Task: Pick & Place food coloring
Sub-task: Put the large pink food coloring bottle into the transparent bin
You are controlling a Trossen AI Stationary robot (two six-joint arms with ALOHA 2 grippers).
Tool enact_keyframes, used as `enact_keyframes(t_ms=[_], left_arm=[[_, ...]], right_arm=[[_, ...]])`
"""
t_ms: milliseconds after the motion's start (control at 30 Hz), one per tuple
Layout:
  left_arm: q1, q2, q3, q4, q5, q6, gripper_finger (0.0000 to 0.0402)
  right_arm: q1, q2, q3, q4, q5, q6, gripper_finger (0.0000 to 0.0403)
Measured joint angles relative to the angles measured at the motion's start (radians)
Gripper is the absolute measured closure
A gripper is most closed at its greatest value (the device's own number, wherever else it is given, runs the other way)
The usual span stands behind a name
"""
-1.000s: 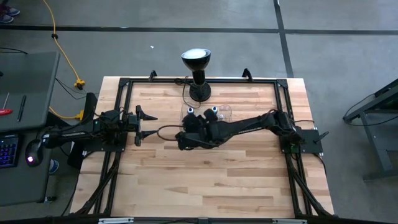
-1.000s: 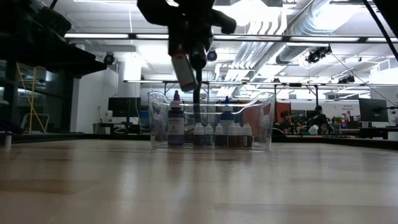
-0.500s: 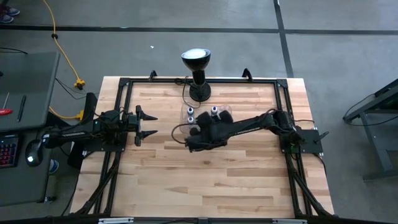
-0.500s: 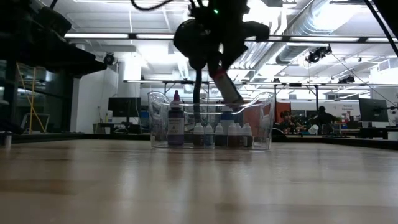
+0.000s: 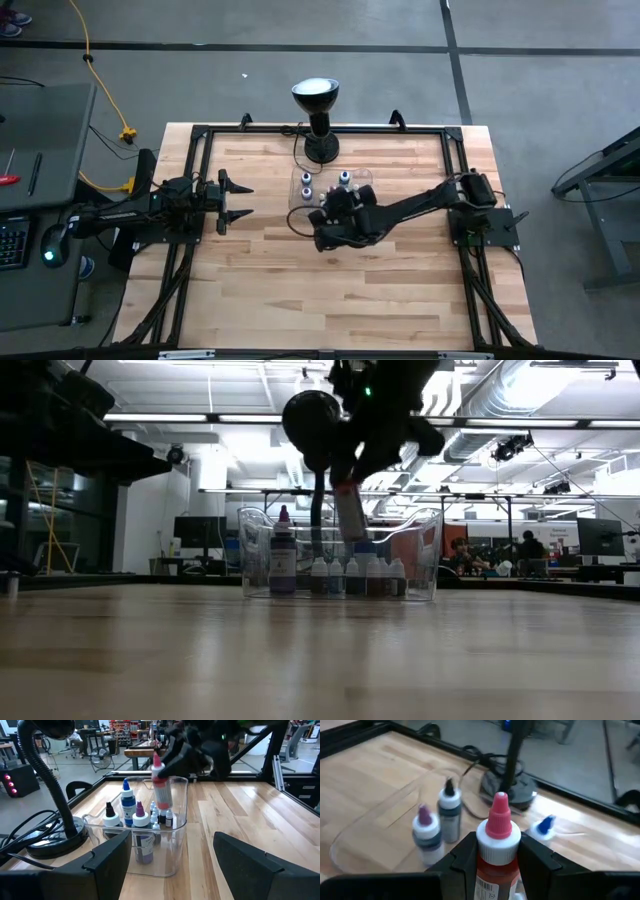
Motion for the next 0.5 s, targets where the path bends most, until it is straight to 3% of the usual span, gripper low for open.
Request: enact_keyframes(t_ms=[333,500], left_arm=[[0.000,0.000,0.000,0.000,0.000,0.000,0.0124],[0.000,0.000,0.000,0.000,0.000,0.000,0.0124]], right_arm=[[-0.001,-0.019,-0.218,0.411,-0.009,-0.169,0.0298],[-0.002,-0.019,-0.264,0.459,-0.014,-0.177,0.0298]])
